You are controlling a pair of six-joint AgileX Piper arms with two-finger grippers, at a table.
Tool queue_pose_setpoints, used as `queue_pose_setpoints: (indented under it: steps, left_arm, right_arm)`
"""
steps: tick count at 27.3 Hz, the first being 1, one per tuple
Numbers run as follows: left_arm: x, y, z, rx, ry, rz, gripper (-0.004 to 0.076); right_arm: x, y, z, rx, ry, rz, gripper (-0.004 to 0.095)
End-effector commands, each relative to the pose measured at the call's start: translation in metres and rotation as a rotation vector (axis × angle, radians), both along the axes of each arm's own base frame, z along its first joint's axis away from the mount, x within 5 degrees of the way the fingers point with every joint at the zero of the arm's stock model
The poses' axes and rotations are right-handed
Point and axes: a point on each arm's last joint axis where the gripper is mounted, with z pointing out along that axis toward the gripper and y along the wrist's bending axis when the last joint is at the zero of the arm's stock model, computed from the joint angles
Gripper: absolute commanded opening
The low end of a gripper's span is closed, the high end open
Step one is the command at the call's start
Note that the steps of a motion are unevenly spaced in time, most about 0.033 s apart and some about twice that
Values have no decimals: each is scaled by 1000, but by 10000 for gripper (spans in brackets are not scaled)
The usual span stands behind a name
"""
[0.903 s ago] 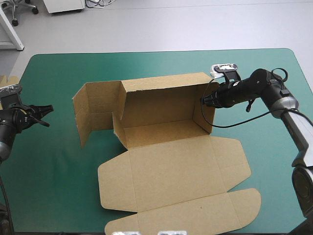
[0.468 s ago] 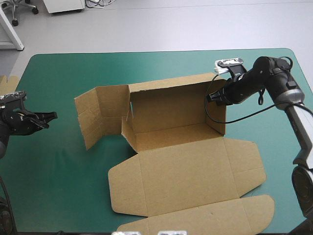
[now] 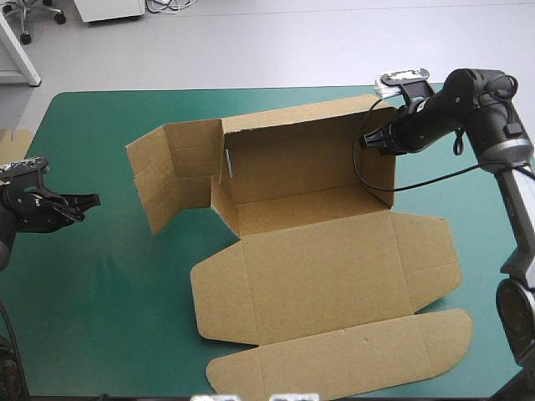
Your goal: Fold the box
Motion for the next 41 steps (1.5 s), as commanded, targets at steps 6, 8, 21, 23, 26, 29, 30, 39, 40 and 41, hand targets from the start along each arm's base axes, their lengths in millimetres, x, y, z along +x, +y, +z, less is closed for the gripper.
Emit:
queue_pose_setpoints:
  steps: [6,8,21,23,26,29,30,39,40,41]
  left_arm:
    - [1,-1,19,13,-92,5,125]
    - [1,-1,19,8,-94,4,125]
    - [1,-2,19,3,-96,-7,125]
    - [1,-2,19,2,-97,-8,125]
    - [1,-3,19,-6,-98,-10,125]
    - [1,-3,19,-8,-98,-9,125]
    - [1,-3,19,-9,-97,-9,125]
    - [1,-3,19,-8,-95,-13,125]
    - [1,-3,19,-8,-95,-13,125]
    - [1,-3,19,-5,-95,-17,125]
  right_arm:
    - [17,4,-14,41,44,-26,-13]
    - [22,4,-20,33,61,-25,-13]
    - [39,6,-43,30,89,-39,8]
    - [40,6,-42,31,73,-40,61]
    - [43,7,-41,43,38,-48,216]
    - [48,7,-39,58,-5,-66,358]
    - [50,7,-39,62,-23,-70,386]
    - [57,6,-25,83,-183,-99,406]
    - [50,5,-13,84,-212,-96,406]
    - [45,4,-5,83,-233,-91,406]
